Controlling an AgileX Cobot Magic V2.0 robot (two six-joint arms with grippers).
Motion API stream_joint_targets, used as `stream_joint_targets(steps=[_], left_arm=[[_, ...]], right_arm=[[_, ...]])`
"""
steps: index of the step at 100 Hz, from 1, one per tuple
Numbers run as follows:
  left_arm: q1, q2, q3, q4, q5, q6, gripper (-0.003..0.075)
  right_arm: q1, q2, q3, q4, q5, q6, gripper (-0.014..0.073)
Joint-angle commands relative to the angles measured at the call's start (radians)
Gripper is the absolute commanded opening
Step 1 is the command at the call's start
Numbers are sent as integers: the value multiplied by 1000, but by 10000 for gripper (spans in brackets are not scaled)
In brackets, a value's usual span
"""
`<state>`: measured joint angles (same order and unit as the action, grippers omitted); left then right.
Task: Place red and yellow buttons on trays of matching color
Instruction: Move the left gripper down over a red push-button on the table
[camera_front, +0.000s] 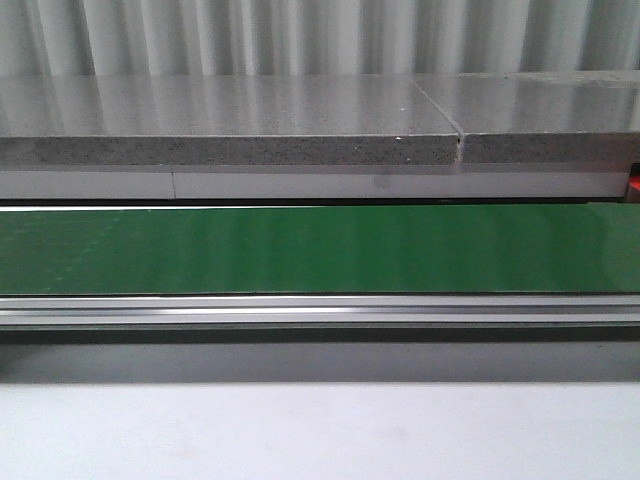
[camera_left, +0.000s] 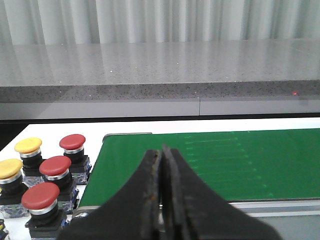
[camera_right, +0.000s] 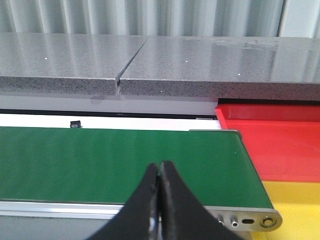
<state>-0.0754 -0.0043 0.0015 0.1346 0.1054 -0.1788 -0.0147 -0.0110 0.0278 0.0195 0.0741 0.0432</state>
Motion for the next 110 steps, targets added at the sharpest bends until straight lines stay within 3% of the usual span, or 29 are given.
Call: stream_joint_targets(steps=[1,36,61,73,99,110], left_arm=[[-8,-37,45,-6,-74,-3,-20],[-8,-37,34,-6,-71,-3,-20],[-8,33,-119,-73,40,-47,-20],[-8,128,-260,-102,184,-49,-20],[-8,405,-619,-93,648,-43,-20],[-8,509,-729,-93,750,-41,-20]], right_arm=[[0,-14,-5,-12,-74,-1,-67],[0,-14,-5,-12,-74,-1,-67],[0,-14,-5,-12,-74,-1,-67],[0,-14,-5,-12,-74,-1,-67],[0,-14,-5,-12,-74,-1,-67],[0,-14,-5,-12,-74,-1,-67]])
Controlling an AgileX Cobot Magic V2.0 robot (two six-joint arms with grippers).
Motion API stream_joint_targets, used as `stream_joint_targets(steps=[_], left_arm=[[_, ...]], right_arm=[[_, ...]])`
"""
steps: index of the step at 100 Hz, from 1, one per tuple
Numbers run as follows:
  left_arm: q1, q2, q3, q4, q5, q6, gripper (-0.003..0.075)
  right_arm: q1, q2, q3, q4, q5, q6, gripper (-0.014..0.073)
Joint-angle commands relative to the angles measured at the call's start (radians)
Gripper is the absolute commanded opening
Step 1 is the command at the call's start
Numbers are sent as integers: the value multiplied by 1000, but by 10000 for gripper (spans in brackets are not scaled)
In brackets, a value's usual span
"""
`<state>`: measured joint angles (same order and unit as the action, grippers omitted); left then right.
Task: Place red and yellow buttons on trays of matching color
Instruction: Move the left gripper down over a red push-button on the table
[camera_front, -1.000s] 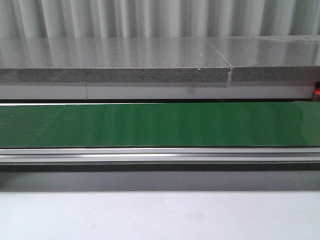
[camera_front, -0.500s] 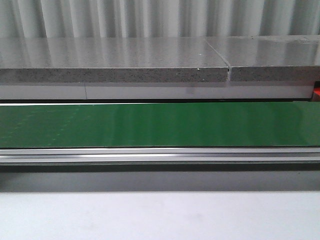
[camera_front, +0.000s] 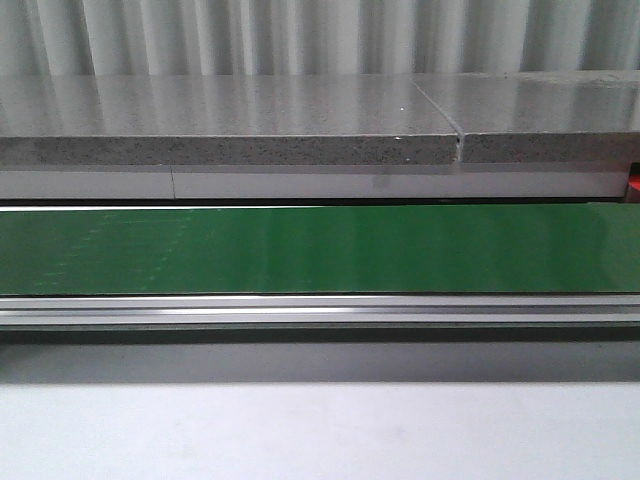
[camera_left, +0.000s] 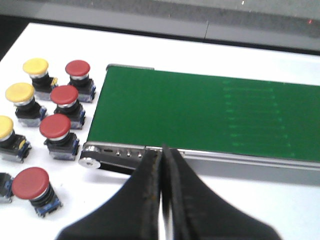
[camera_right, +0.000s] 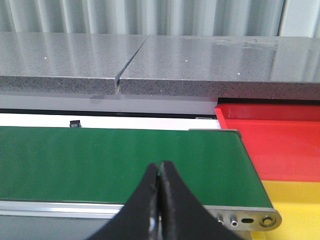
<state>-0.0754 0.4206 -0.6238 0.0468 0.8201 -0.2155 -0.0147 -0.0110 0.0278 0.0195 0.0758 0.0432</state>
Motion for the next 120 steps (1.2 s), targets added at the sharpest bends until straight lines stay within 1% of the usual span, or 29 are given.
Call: stream_joint_targets(steps=[1,11,42,49,56,60,61,63,68,70,73,75,80,85,101,120], left_arm=[[-8,89,-112,-5,41,-4,-20],[-8,146,-144,-5,51,-4,-20],[-8,223,-145,-5,89,-4,-19],[-8,225,-145,-5,101,-4,1],[-8,225,-145,-5,120,-4,88],[-8,225,-145,-5,133,-3,175],[-8,225,-145,-5,134,-3,209],[-8,225,-145,-5,139,-3,245],[-8,225,-145,-5,149,-3,395],[-8,225,-145,-5,154,-3,430],[-8,225,-145,-5,156,-3,510],[-8,225,-145,-5,159,-3,550],[-8,225,-145,-5,173,-3,614],[-8,225,-145,-5,183,-16,636],[-8,225,-145,0,213,-128,617],[-8,225,-83,124,249,-326,617]], right_arm=[[0,-14,-5,-12,-76,-1,-67],[0,-14,-5,-12,-76,-1,-67],[0,-14,-5,-12,-76,-1,-67],[0,-14,-5,-12,-76,-1,-67],[0,-14,-5,-12,-76,-1,-67],[0,-14,-5,-12,-76,-1,-67],[0,-14,-5,-12,-76,-1,-67],[0,-14,-5,-12,-76,-1,-67],[0,-14,-5,-12,-76,-1,-67],[0,-14,-5,-12,-76,-1,-67],[0,-14,-5,-12,-76,-1,-67],[0,-14,-5,-12,-76,-1,-67],[0,-14,-5,-12,-76,-1,-67],[0,-14,-5,-12,-76,-1,-67],[0,-14,-5,-12,-76,-1,-67],[0,-14,-5,-12,-76,-1,-67]])
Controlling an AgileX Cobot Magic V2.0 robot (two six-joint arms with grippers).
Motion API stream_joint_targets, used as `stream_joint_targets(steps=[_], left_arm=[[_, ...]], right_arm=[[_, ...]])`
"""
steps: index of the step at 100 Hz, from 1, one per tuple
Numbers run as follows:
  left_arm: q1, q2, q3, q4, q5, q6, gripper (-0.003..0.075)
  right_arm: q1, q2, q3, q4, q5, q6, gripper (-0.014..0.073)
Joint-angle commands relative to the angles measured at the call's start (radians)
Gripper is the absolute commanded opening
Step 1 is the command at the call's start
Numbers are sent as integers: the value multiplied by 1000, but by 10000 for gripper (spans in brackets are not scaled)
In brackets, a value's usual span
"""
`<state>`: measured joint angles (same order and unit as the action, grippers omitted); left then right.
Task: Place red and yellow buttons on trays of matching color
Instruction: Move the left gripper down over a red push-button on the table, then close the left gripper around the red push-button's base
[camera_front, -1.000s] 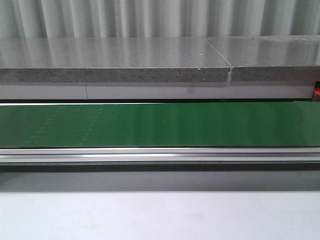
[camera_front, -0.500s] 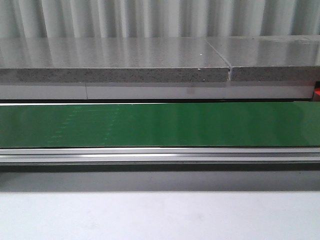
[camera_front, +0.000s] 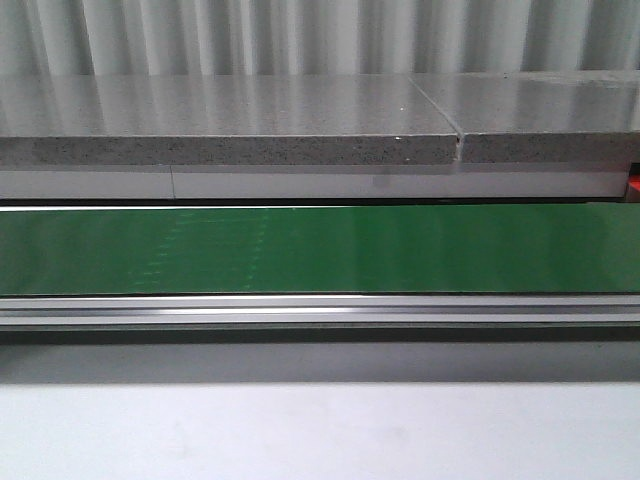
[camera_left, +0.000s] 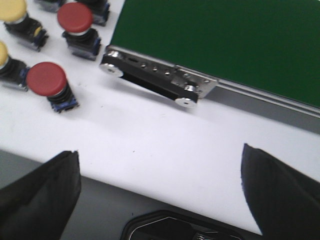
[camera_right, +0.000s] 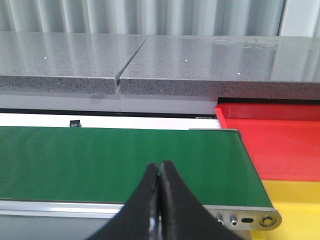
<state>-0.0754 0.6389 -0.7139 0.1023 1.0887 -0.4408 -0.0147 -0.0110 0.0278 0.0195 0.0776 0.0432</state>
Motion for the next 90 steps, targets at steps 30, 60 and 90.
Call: stream_joint_targets(steps=[30,60,90], left_arm=[[14,7,142,124,-26,-206,616],[195,97,153,110,-98,-167,616],[397,316,153,-41,-283,-13,616]], right_arm=[[0,-14,-5,-12,-78,-1,-67],[2,-14,-5,-11,-78,-1,-67],[2,-14,-5,-11,-78,-1,-67]])
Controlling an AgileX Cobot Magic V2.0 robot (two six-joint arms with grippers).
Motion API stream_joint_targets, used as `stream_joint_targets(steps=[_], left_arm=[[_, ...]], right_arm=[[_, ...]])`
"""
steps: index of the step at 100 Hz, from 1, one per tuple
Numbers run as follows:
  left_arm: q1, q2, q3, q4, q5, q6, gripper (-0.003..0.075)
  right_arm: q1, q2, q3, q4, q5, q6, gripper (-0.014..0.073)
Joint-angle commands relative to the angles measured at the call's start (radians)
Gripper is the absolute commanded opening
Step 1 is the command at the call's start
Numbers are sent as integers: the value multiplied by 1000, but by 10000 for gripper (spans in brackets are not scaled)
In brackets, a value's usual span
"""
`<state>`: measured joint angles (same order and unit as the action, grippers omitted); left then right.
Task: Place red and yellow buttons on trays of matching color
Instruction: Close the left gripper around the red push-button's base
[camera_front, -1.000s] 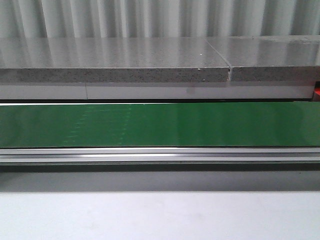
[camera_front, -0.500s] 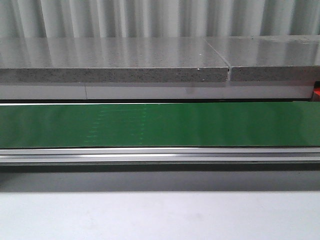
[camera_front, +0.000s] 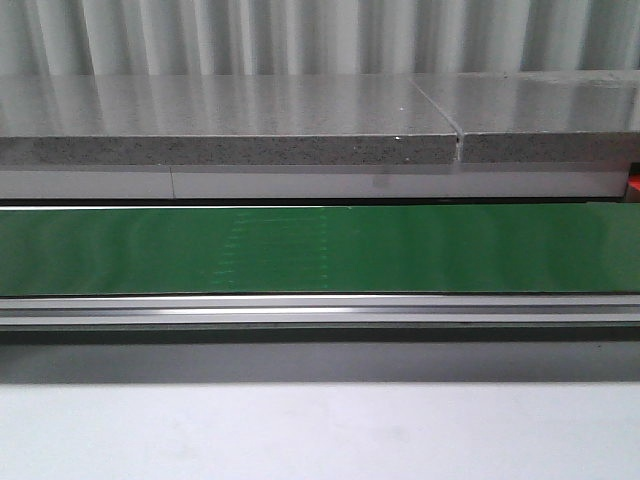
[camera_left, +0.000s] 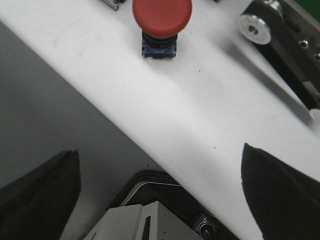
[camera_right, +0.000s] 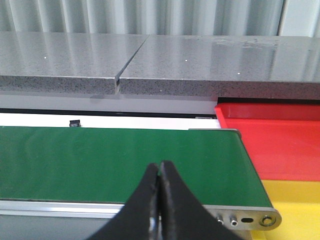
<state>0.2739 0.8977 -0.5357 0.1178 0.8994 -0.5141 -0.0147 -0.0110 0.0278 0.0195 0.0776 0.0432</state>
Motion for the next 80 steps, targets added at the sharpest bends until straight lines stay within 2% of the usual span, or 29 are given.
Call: stream_joint_targets(steps=[1,29,80], left_arm=[[52,62,-27,-60,-103,64,616],[154,195,-51,-68,-204,101,616],[154,394,-197,-71,-212,108,616]], right_arm=[[2,-14,-5,-11,-78,-1,-67],[2,-14,-5,-11,-78,-1,-67],[2,-14,-5,-11,-78,-1,-67]])
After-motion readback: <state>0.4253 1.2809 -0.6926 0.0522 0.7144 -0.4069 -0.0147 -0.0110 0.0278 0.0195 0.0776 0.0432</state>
